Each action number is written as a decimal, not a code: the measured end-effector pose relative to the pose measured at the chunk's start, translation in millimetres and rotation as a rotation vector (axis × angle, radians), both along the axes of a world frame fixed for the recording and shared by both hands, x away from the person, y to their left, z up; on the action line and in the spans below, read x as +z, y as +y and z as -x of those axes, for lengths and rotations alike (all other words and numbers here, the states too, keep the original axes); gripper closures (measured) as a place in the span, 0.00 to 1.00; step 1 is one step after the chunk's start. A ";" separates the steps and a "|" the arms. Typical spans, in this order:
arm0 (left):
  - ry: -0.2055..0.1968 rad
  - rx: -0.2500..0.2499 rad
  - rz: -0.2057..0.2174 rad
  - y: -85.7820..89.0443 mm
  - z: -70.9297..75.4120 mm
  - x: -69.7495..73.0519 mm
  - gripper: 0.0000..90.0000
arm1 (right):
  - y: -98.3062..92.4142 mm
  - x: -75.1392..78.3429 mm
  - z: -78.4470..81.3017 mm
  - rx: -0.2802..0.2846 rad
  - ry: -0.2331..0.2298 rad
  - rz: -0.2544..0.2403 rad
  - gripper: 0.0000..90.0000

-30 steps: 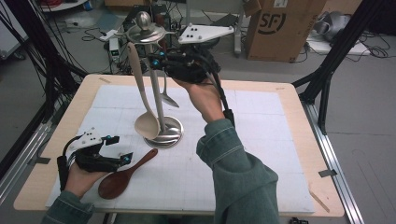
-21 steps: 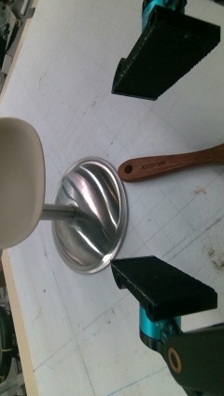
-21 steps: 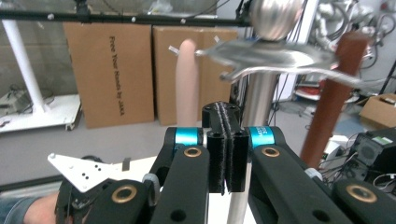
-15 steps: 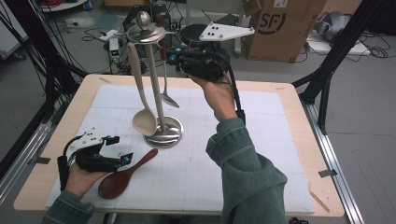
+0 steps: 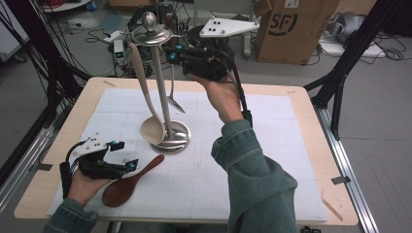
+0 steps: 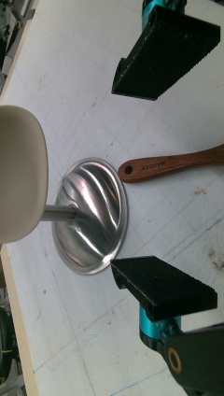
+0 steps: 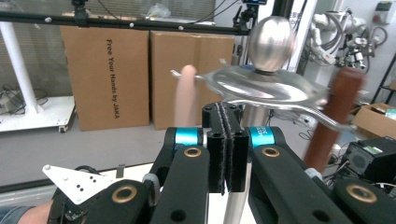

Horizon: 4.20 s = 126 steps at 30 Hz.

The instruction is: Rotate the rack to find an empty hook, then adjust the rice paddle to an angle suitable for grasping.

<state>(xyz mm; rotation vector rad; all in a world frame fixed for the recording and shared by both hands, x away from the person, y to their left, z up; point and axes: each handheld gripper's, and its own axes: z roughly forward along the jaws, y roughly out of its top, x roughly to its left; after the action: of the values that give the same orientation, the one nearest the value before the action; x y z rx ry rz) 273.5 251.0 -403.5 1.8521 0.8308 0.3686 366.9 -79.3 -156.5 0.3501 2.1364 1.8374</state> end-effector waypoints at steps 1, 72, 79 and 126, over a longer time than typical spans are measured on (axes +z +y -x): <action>-0.001 -0.001 0.000 0.1 0.0 0.0 0.16 | 2.0 0.3 0.5 0.007 -0.001 0.003 0.99; 0.039 -0.067 -0.069 -8.9 -0.5 -12.7 0.35 | -89.2 -144.9 37.4 -0.118 0.249 0.028 0.40; 0.043 -0.067 -0.076 -9.0 -0.9 -14.6 0.37 | -105.7 -168.0 46.5 -0.146 0.281 0.040 0.37; 0.137 -0.103 -0.176 -24.6 -4.1 -33.4 0.54 | -147.6 -244.2 88.4 -0.260 0.330 0.107 0.27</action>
<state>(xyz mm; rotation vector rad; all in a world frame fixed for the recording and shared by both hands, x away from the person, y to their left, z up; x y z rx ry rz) 277.6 226.4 -436.9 2.0940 0.8123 0.2578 278.5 -226.9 -400.8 0.9136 2.2561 1.6002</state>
